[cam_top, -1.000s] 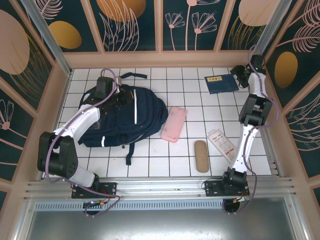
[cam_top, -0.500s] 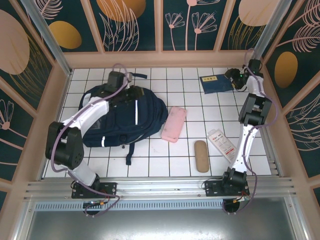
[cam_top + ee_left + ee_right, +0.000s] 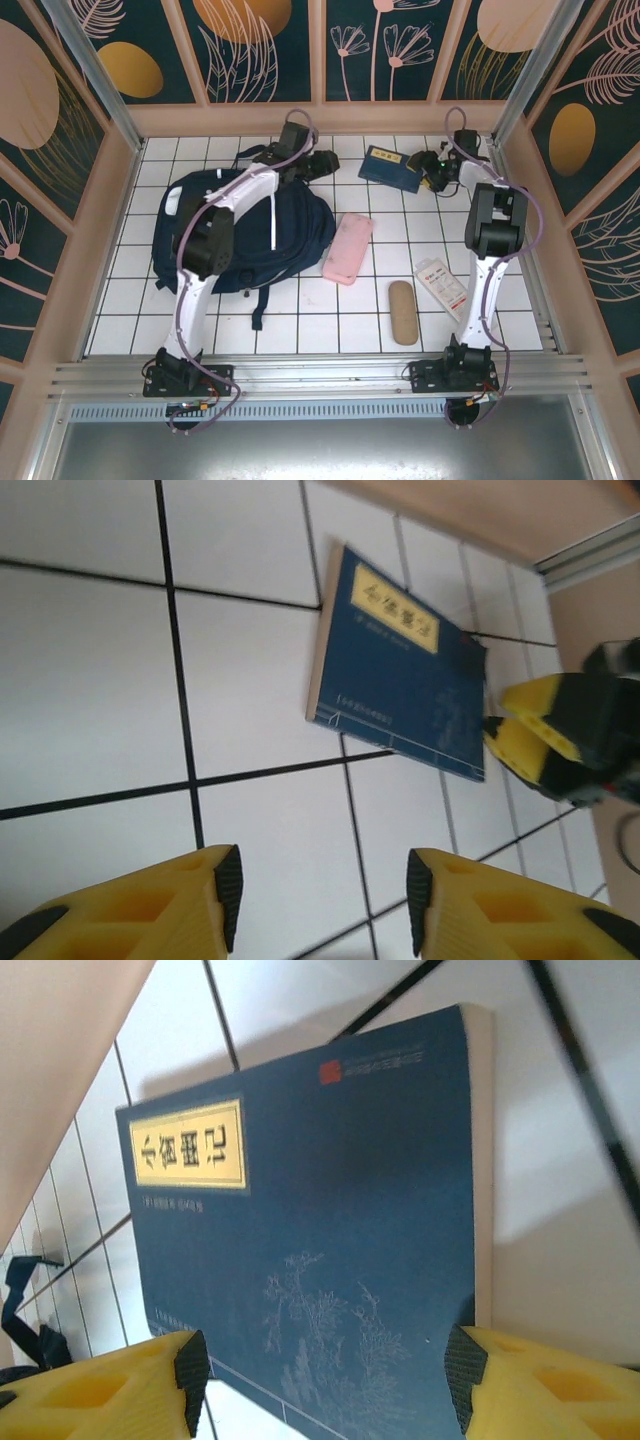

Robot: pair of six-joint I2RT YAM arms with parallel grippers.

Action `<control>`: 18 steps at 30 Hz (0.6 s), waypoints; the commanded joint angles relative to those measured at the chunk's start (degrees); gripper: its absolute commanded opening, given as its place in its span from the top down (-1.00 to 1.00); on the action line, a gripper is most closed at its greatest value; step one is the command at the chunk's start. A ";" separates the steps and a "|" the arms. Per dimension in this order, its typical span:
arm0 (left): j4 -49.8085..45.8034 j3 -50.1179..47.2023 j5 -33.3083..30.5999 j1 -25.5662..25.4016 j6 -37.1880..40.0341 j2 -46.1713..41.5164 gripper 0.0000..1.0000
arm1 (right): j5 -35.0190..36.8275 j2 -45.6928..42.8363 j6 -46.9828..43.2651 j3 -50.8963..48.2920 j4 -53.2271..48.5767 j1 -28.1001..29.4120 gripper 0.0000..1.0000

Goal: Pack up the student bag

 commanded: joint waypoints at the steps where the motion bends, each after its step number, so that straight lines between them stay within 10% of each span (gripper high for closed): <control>1: 1.33 4.47 1.83 -1.57 -2.67 4.38 -0.01 | -1.35 -1.59 0.03 -3.19 -1.35 4.12 -0.32; 10: 0.04 11.32 0.06 -1.76 -3.61 10.53 -0.09 | 2.49 -11.55 0.02 -6.73 2.07 6.07 -0.32; 18: 3.31 15.15 3.22 -1.81 -7.31 14.48 -0.12 | 8.25 2.61 -1.70 17.72 -9.41 4.19 -0.34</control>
